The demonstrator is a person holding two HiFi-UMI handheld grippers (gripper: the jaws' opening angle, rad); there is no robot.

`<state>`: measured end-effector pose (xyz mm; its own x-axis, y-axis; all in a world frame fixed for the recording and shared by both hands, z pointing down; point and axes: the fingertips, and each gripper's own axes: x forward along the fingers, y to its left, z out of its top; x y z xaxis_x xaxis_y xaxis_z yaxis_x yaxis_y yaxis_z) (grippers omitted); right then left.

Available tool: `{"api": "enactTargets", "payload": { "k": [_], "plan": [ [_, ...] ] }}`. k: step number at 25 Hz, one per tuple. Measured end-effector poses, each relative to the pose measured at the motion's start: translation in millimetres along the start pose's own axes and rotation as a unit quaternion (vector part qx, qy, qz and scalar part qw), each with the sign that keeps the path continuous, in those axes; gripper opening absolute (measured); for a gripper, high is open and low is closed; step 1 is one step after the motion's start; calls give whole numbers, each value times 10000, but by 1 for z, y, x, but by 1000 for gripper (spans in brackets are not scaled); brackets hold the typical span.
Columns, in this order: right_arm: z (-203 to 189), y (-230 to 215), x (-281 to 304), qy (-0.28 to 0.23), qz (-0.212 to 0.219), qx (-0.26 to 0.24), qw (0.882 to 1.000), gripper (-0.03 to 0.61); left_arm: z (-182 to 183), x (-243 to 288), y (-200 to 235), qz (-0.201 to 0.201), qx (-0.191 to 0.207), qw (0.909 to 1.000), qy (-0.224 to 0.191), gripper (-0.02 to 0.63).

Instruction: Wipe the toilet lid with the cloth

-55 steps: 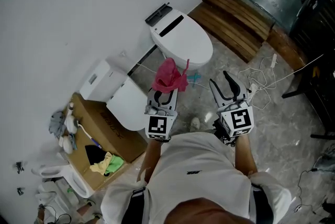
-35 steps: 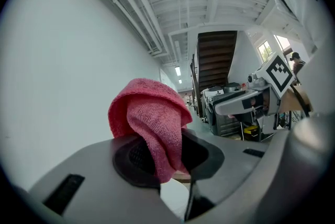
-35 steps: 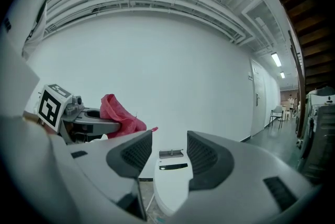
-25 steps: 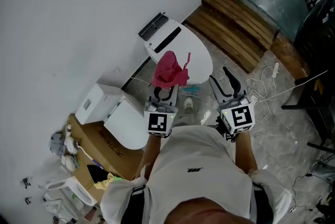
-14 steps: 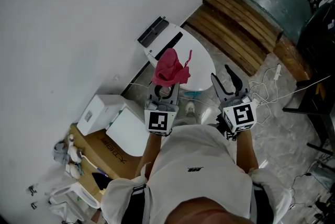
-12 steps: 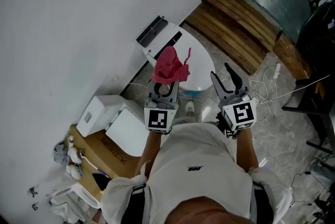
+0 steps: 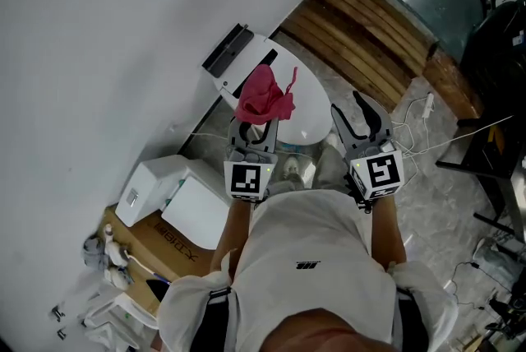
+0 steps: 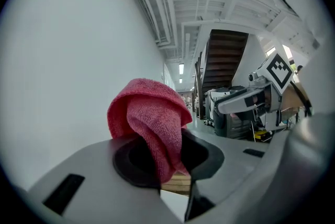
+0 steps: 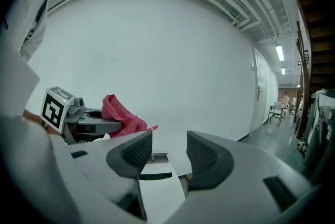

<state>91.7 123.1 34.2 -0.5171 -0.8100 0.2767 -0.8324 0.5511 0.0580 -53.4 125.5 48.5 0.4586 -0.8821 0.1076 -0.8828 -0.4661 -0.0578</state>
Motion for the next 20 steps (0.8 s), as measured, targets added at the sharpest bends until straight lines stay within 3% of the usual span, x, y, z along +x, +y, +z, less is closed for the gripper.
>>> {"api": "enactTargets", "payload": {
  "k": [9, 20],
  "plan": [
    [-21, -47, 55, 239, 317, -9, 9992, 215, -29, 60, 12, 241, -104, 9996, 127, 109],
    [-58, -120, 154, 719, 1346, 84, 9883, 215, -63, 163, 35, 1118, -301, 9916, 576, 109]
  ]
}}
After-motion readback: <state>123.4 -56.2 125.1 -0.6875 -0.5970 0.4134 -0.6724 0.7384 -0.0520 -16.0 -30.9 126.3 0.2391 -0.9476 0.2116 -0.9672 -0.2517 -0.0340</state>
